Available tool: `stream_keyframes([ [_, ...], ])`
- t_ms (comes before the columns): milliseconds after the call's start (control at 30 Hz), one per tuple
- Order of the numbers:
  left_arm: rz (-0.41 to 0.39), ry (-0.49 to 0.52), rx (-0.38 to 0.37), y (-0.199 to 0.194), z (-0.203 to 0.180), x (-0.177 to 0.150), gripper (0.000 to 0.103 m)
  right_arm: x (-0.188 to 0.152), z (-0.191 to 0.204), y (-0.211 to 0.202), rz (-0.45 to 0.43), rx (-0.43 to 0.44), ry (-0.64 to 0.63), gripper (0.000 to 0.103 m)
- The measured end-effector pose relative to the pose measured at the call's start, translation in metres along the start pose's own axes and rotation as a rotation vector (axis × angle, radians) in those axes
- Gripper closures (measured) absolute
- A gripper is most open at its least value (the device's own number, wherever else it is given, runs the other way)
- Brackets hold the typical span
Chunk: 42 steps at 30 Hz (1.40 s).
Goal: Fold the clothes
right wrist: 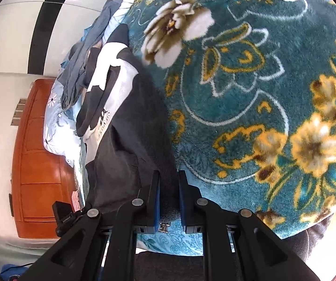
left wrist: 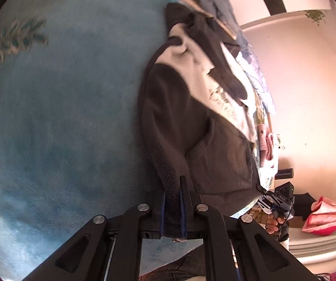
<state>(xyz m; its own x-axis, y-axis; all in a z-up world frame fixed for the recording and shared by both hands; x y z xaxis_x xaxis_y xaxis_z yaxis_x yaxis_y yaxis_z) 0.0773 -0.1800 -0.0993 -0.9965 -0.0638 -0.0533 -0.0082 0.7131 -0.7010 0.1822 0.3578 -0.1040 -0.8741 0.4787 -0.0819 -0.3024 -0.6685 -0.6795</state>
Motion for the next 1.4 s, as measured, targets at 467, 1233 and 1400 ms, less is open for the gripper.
stream_keyframes([
  [467,0.033,0.076,0.041,0.022,-0.018,-0.012,0.035,-0.015,-0.011,0.009,0.014,0.013,0.011,0.079],
  [1233,-0.125,0.145,-0.142,-0.046,-0.086,0.079,0.088,0.056,0.089,-0.062,-0.192,0.144,-0.186,0.098],
  [1400,-0.067,0.164,-0.081,-0.023,-0.096,0.089,0.088,0.058,0.087,-0.040,-0.109,0.059,-0.200,0.096],
])
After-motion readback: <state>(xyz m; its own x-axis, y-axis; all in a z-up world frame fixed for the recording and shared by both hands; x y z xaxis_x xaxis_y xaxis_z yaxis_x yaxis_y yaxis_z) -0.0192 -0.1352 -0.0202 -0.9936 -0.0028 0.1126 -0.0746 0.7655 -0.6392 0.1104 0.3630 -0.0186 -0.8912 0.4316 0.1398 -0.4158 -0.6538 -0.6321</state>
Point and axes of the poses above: each gripper's, at about its wrist camera, not at the fingertips, and y roughly the way its jaws point, z to its left, x to its top, the point moved 2 cm from there along y, roughly the way its jaws point, and after that the axes turned 10 degrees about z, right-handed, at the moved point
